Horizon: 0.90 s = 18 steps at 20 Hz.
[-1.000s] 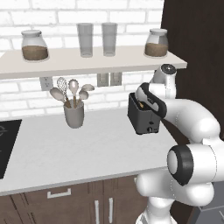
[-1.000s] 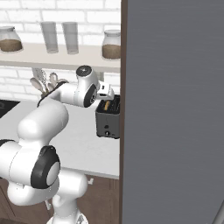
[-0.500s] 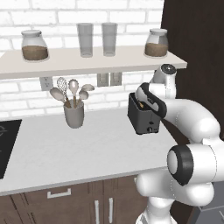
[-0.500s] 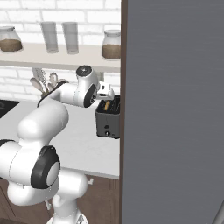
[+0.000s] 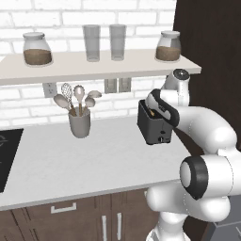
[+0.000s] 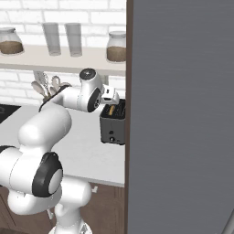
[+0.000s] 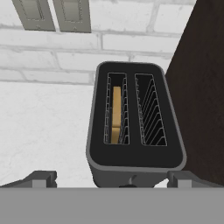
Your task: Start the toaster. Once the lever pops up, take the bread to the plate on the dining counter.
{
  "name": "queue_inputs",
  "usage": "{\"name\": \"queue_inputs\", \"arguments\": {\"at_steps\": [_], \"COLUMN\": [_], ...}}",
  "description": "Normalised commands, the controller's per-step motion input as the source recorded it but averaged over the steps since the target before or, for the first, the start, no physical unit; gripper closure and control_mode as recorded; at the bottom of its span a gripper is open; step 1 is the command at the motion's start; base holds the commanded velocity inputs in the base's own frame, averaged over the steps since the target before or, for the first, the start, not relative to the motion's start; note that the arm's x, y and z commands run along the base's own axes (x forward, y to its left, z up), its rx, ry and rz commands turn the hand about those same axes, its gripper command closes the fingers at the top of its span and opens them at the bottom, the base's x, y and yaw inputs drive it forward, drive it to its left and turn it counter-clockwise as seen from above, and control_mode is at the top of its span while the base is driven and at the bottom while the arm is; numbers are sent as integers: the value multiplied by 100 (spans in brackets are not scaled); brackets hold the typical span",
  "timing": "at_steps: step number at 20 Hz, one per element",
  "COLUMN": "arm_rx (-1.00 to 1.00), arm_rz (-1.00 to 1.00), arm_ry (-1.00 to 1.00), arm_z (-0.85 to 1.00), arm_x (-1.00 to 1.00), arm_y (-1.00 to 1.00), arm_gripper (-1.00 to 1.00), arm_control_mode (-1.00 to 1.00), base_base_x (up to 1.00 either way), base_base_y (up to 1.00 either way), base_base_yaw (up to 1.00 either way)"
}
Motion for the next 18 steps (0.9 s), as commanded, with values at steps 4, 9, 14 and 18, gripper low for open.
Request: {"name": "queue_inputs", "arguments": {"at_steps": [4,9,14,18], "arm_rx": [0,0,0,0], "arm_rz": [0,0,0,0], "arm_ry": [0,0,0,0], "arm_z": [0,0,0,0], "arm_x": [0,0,0,0], "arm_y": [0,0,0,0], "arm_gripper": [-100,-100,-100,-100], "arm_control_mode": [-100,-100,-100,-100], "base_base_x": [0,0,0,0], "base_base_y": [0,0,0,0], "base_base_yaw": [0,0,0,0]}}
